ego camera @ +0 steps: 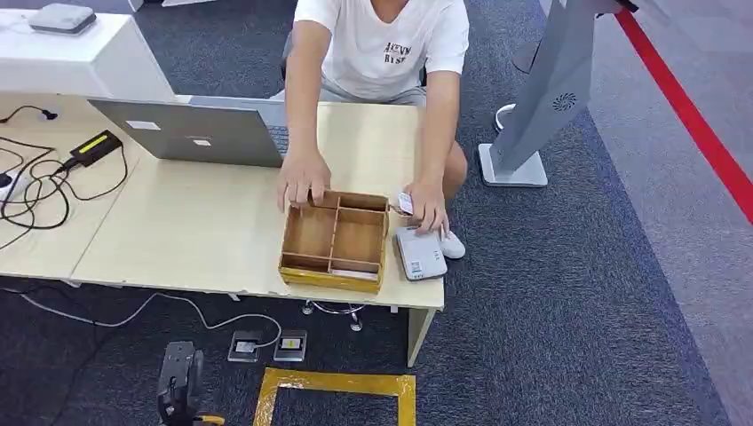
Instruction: Pass the card to the sensor for recognition and then transmit it.
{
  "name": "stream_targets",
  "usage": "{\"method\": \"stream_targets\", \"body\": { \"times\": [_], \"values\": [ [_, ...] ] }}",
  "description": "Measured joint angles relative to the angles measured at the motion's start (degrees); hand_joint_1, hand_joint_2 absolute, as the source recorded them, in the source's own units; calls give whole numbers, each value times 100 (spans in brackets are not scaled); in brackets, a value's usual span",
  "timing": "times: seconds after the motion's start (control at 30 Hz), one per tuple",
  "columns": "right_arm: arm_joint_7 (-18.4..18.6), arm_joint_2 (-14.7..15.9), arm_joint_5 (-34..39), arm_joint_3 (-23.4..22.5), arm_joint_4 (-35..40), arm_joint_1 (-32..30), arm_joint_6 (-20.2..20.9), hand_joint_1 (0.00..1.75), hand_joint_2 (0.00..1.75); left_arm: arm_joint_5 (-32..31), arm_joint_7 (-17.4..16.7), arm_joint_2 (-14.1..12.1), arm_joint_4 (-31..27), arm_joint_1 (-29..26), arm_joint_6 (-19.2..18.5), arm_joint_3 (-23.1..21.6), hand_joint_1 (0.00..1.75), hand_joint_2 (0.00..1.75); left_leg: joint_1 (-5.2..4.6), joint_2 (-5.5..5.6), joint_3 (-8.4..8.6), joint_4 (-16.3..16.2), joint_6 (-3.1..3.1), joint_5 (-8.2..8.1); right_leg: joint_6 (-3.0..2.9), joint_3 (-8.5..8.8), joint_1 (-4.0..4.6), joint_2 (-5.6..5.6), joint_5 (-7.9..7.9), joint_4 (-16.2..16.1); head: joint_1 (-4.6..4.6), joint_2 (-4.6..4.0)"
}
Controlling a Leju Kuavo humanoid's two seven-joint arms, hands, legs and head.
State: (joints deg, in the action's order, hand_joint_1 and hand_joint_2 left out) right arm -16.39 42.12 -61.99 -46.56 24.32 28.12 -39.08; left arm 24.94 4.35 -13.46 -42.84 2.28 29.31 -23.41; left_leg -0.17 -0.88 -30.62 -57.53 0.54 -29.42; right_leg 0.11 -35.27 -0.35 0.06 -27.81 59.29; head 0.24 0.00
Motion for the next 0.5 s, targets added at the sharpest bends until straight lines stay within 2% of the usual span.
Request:
{"method": "stream_targets", "body": {
  "times": [0.13,0.5],
  "values": [
    [111,-79,-214,-249,-238,-200,0,0,175,85,54,0,30,13,-13,-46,0,0,1,0,1,0,0,0,0,1,1,1,0,0,0,0],
    [402,-282,-208,-550,-699,-746,81,0,175,264,183,0,116,24,-72,-144,0,0,1,1,-1,1,0,0,0,1,1,0,-1,0,2,0]
  ]
}}
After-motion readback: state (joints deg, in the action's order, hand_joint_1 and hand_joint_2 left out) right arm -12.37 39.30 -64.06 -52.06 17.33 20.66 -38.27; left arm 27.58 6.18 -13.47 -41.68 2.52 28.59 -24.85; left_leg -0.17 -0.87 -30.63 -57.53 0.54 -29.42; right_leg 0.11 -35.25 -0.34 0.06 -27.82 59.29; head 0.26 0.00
